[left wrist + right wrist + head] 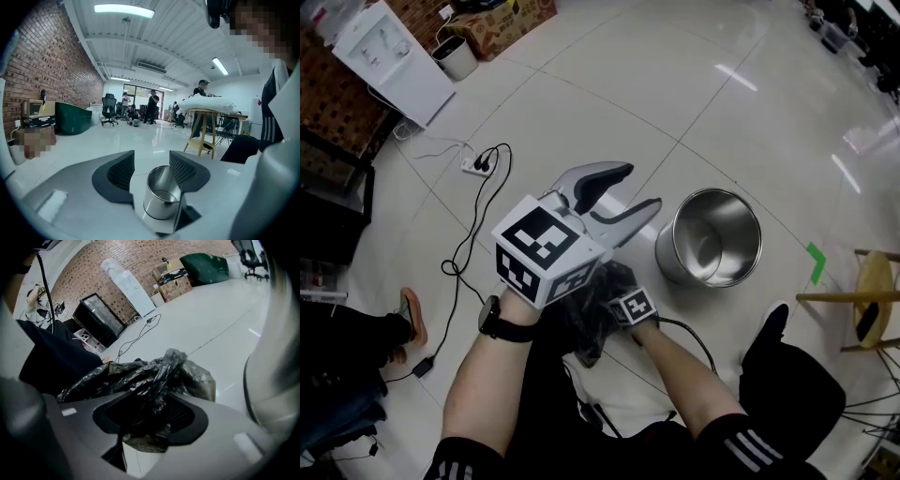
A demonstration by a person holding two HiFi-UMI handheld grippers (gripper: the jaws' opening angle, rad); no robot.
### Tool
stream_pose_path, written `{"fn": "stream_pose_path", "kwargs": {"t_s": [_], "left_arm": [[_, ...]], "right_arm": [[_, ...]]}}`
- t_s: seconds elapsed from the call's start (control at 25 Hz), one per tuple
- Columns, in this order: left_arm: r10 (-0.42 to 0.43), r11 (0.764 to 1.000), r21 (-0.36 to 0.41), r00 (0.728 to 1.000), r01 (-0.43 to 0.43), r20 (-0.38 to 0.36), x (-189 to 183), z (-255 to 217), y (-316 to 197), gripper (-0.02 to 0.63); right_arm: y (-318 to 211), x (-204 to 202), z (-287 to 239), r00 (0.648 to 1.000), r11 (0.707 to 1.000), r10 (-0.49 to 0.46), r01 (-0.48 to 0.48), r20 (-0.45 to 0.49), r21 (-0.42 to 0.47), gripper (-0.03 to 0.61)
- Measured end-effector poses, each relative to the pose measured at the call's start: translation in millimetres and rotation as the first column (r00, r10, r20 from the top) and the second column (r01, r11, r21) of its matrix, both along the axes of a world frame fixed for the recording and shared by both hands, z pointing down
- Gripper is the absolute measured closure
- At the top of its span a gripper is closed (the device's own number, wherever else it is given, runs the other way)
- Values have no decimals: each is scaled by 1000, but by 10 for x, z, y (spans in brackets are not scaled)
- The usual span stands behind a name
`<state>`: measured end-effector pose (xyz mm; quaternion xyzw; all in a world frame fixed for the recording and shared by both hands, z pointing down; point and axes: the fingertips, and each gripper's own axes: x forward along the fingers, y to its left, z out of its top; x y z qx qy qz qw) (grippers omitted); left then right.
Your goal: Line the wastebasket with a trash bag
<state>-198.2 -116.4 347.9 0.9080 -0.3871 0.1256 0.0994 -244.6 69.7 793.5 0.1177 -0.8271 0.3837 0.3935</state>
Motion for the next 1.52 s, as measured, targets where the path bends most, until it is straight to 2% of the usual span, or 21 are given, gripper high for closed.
{"fn": "stream_pose_path", "kwargs": {"t_s": [0.16,0.2,0.28,0.44,0.52,0.64,0.8,0.96,1.08,1.28,1.4,1.52], "left_arm": [[3,1000,11,1000,-3,-13,-3,-37,-13,385],[5,1000,14,1000,-4,-14,-2,-48,-13,385],[4,1000,12,1000,-4,-14,-6,-46,-15,385],[-9,1000,11,1000,9,10,-43,-11,-20,372],[-32,999,21,999,31,44,-116,9,-33,331],[-25,1000,-3,996,26,83,-176,88,-29,322],[-32,999,-15,995,33,98,-271,144,-22,321],[4,995,-96,987,12,162,-332,391,-21,307],[76,983,-183,968,-32,239,-330,693,75,288],[181,954,-291,916,-75,358,-295,1183,253,247],[218,944,-317,888,-88,406,-226,1371,283,218],[203,957,-283,854,-69,480,-213,1427,194,213]], "right_arm": [[166,-53,46,1000,998,-4,3,-10,-60,374],[168,-57,30,1000,999,-2,1,-16,-51,426],[124,-58,-40,1000,1000,-4,4,-9,-10,569],[-41,-29,-283,999,997,-22,19,41,72,572],[-145,-4,-473,998,995,-22,16,64,102,572],[-278,24,-888,993,987,-41,23,114,159,573],[-445,131,-1567,977,971,-91,43,195,237,572],[-706,457,-2197,970,946,-108,32,219,323,572],[-944,753,-2626,968,926,-66,-31,241,377,572],[-1237,1223,-3299,952,886,-4,-139,307,442,574],[-1352,1512,-3623,943,856,31,-196,332,478,572],[-1464,1812,-3897,932,822,71,-256,355,508,572]]}}
